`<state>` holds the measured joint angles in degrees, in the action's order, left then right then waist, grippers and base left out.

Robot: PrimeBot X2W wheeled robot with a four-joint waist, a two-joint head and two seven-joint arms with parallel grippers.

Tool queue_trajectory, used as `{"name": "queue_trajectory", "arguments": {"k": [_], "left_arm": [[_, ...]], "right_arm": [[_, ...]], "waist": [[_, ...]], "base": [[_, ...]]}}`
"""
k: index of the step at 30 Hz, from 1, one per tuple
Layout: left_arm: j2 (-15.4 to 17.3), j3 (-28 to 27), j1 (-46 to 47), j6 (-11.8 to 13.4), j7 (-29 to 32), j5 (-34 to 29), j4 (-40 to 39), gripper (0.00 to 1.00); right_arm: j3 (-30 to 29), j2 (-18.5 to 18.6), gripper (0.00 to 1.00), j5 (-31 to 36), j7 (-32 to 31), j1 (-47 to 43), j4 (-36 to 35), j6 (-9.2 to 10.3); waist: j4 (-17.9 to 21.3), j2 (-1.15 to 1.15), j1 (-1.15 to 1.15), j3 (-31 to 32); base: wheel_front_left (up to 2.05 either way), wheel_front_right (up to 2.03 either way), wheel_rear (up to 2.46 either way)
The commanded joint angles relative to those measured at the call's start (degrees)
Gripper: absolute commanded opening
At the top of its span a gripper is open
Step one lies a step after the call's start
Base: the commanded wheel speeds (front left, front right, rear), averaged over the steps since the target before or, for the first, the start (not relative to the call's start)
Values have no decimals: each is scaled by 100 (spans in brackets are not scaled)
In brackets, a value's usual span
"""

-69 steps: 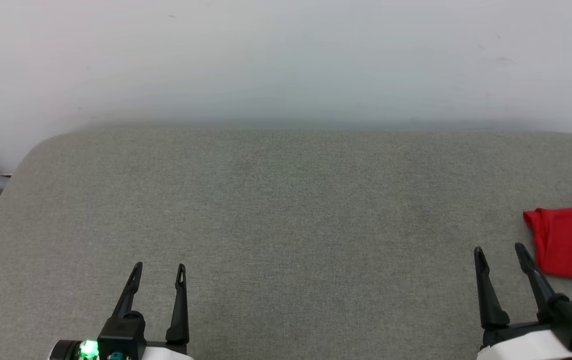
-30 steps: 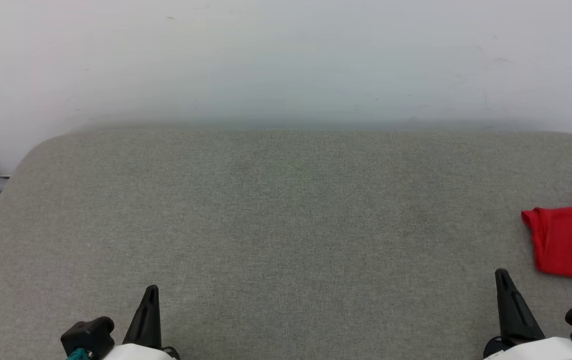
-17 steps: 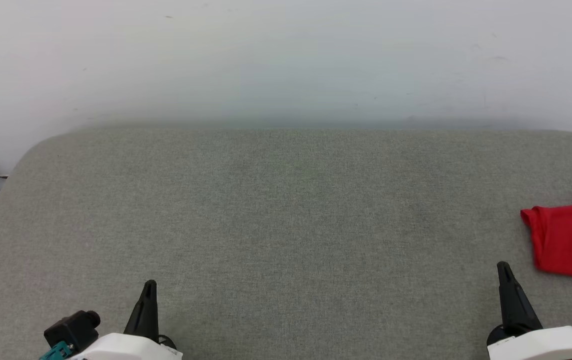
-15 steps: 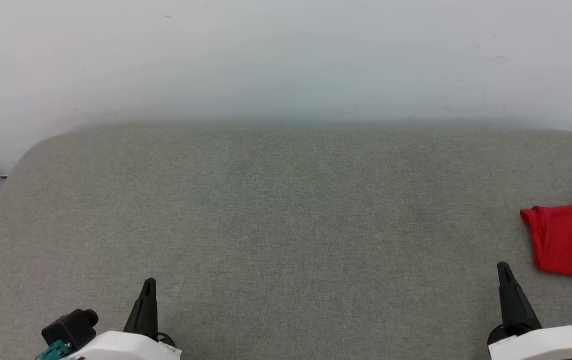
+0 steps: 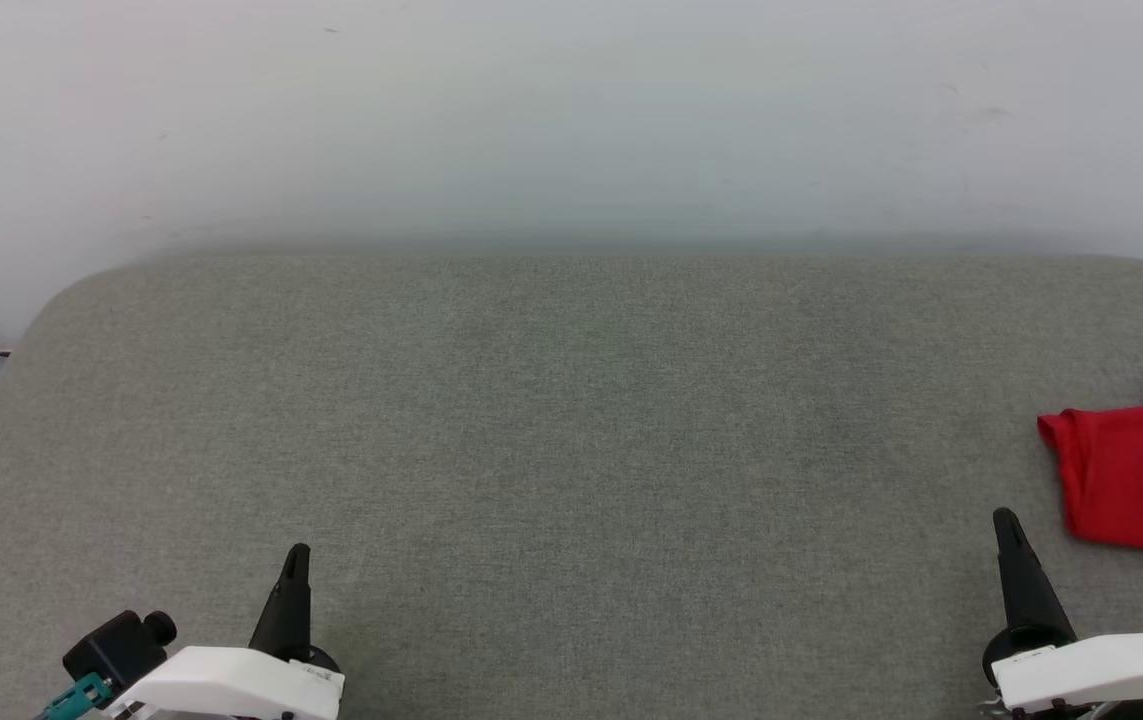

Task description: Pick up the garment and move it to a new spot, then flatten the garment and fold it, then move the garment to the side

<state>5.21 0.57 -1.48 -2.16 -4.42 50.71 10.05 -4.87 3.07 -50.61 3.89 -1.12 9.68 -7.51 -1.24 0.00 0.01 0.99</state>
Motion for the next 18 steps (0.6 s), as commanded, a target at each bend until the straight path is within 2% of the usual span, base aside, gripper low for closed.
{"name": "queue_trajectory", "arguments": {"k": [1,18], "left_arm": [[11,-42,157,-47,28,131,-40,0],[-37,-209,344,-191,314,1305,82,0]], "right_arm": [[-14,26,0,-130,-25,135,-30,1],[-49,24,0,-1294,-305,320,97,1]], "waist": [[1,0,-1,-1],[29,0,-1,-27]], "base": [[0,0,0],[0,0,0]]}}
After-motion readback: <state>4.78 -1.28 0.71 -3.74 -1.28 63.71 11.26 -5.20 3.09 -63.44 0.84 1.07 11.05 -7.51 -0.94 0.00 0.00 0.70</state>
